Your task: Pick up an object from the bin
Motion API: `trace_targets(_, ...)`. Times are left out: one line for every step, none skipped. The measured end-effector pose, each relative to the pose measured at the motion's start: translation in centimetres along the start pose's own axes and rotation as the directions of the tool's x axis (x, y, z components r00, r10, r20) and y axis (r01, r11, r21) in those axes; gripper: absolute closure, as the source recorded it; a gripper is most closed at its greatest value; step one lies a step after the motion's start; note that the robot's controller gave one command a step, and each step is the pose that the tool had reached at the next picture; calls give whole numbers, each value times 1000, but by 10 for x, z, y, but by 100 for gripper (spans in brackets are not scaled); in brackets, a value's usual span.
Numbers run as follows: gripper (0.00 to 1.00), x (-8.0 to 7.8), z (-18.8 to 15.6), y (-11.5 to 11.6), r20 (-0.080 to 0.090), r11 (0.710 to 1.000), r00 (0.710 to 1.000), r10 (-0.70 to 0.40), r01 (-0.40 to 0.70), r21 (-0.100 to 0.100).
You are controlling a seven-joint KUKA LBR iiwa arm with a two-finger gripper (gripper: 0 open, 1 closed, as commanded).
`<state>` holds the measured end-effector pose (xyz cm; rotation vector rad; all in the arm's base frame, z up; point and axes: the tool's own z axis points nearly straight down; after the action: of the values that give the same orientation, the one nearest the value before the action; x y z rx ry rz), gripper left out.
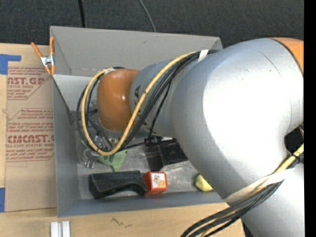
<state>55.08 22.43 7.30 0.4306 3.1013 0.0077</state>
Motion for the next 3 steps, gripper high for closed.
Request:
trace_targets(100, 0, 0, 0, 0, 1000, 1000, 0, 0, 0)
trace_targets(100, 4, -136, 21, -8, 1000, 999, -31, 31, 4)
trace_targets(100, 4, -135, 21, -9, 1000, 999, -31, 31, 5)
